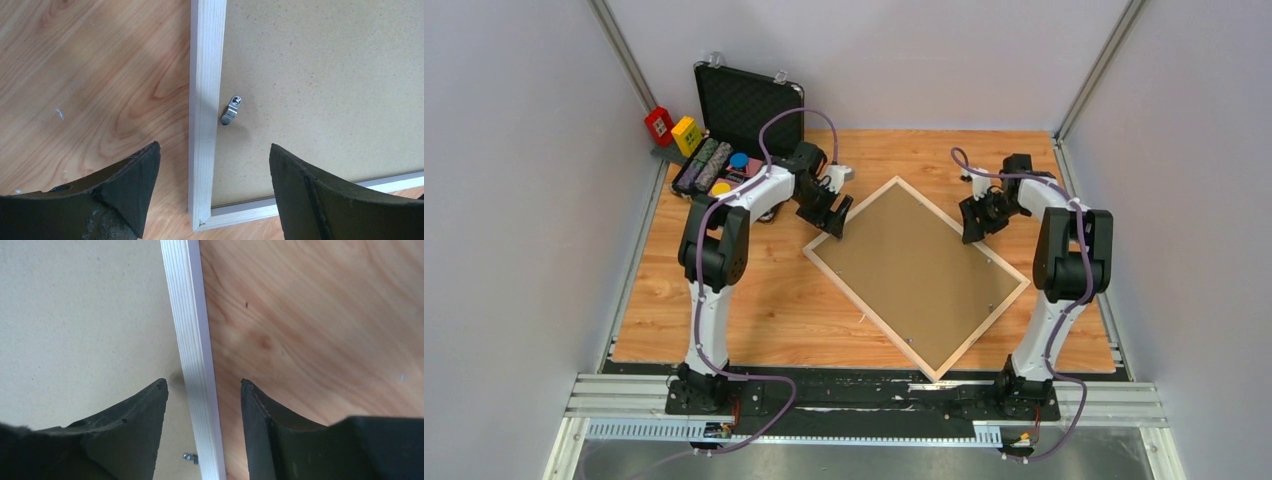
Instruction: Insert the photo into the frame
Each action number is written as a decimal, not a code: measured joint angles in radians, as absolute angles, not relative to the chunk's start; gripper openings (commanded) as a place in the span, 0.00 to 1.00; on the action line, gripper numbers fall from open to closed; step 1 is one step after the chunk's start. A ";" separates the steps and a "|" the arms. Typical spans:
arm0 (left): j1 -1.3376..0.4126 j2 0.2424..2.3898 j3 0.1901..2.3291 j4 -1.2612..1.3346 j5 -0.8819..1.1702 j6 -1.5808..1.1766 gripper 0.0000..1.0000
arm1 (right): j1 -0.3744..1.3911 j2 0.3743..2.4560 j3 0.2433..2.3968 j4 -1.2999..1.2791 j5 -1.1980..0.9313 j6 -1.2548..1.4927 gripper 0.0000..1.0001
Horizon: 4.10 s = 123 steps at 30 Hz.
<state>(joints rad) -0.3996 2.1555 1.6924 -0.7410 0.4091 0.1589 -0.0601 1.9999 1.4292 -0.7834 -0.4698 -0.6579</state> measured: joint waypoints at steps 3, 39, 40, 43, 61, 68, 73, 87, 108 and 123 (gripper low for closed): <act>-0.400 2.149 1.686 -0.738 0.409 0.158 0.88 | -0.072 1.956 1.369 -0.749 -0.461 -0.621 0.46; -0.400 2.053 1.599 -0.730 0.316 0.192 0.89 | 0.004 2.160 1.680 -0.780 -0.470 -0.949 0.00; -0.400 2.053 1.599 -0.731 0.309 0.195 0.89 | 0.018 2.170 1.694 -0.781 -0.469 -0.970 0.00; -0.400 2.053 1.599 -0.734 0.294 0.209 0.89 | 0.064 2.199 1.739 -0.788 -0.474 -1.019 0.00; -0.400 2.108 1.678 -0.732 0.238 0.215 0.90 | 0.083 2.189 1.708 -0.765 -0.543 -1.192 0.00; -0.400 2.148 1.681 -0.738 0.317 0.206 0.89 | 0.055 2.187 1.710 -0.777 -0.550 -1.184 0.00; -0.399 2.160 1.681 -0.739 0.379 0.184 0.86 | 0.055 2.205 1.745 -0.799 -0.549 -1.115 0.01; -0.467 2.021 1.451 -0.677 0.458 0.221 0.83 | 0.073 2.256 1.825 -0.808 -0.545 -0.996 0.03; -0.537 1.953 1.368 -0.686 0.313 0.211 0.79 | 0.120 2.256 1.819 -0.767 -0.533 -0.923 0.25; -0.537 1.956 1.368 -0.661 0.254 0.215 0.72 | 0.127 2.237 1.766 -0.698 -0.532 -0.814 0.41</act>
